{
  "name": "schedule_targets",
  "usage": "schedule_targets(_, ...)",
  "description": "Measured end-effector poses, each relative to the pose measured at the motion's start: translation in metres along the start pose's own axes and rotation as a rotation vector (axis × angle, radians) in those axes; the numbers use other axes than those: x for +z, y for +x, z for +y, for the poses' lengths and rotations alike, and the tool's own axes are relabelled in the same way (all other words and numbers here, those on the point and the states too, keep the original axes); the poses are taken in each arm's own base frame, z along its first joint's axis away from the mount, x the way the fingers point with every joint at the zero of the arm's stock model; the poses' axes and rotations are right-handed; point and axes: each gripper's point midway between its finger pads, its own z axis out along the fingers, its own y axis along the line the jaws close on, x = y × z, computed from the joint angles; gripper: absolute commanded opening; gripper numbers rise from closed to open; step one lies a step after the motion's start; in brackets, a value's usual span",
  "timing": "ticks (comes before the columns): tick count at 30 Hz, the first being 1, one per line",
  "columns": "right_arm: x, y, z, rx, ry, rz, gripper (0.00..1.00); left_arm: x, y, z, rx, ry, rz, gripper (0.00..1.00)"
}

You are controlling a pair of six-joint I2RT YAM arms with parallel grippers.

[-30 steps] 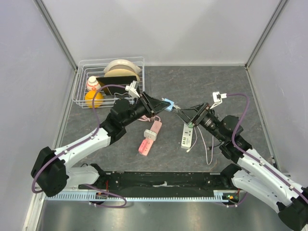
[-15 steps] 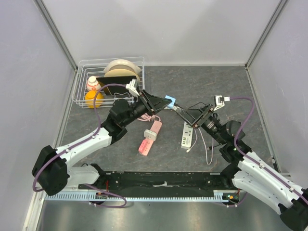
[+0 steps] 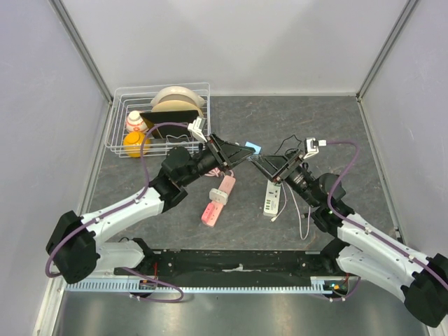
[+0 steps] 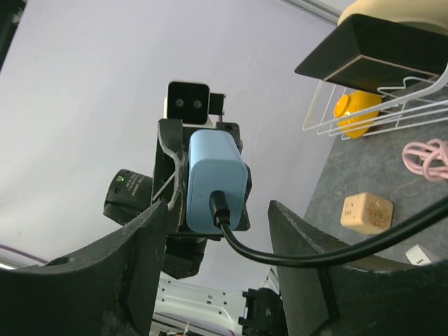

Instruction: Insert the plug

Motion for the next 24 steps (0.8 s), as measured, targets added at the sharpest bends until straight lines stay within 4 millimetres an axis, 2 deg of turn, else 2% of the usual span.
schedule_targets(6, -0.001, -0.008, 0.004, -0.010, -0.028, -0.048, 0.51, 0.000, 0.004, -0.004, -0.002, 0.009, 0.004, 0.04)
schedule_targets(10, -0.002, -0.010, 0.009, -0.016, -0.054, -0.064, 0.38, -0.002, 0.003, -0.010, -0.005, 0.022, 0.001, 0.04)
schedule_targets(14, -0.003, -0.011, 0.015, -0.018, -0.081, -0.069, 0.37, -0.002, 0.004, -0.014, -0.008, 0.038, 0.000, 0.05)
schedule_targets(15, -0.002, -0.011, 0.016, -0.019, -0.086, -0.068, 0.33, -0.002, 0.004, -0.015, -0.008, 0.040, -0.002, 0.06)
schedule_targets(16, -0.002, -0.011, 0.017, -0.019, -0.090, -0.067, 0.22, -0.002, 0.004, -0.016, -0.007, 0.043, -0.004, 0.06)
schedule_targets(17, -0.002, -0.011, 0.018, -0.021, -0.097, -0.065, 0.18, -0.001, 0.004, -0.016, -0.007, 0.045, -0.005, 0.07)
schedule_targets(20, 0.000, -0.011, 0.020, -0.025, -0.113, -0.068, 0.03, -0.001, 0.002, -0.019, -0.004, 0.057, -0.014, 0.19)
schedule_targets(21, 0.000, -0.012, 0.021, -0.026, -0.116, -0.069, 0.00, -0.001, 0.001, -0.020, -0.004, 0.060, -0.017, 0.28)
schedule_targets(23, -0.001, -0.012, 0.022, -0.038, -0.120, -0.069, 0.00, -0.001, 0.002, -0.020, 0.000, 0.062, -0.017, 0.39)
schedule_targets(24, -0.001, -0.012, 0.021, -0.043, -0.118, -0.069, 0.00, -0.001, 0.002, -0.020, 0.005, 0.060, -0.018, 0.48)
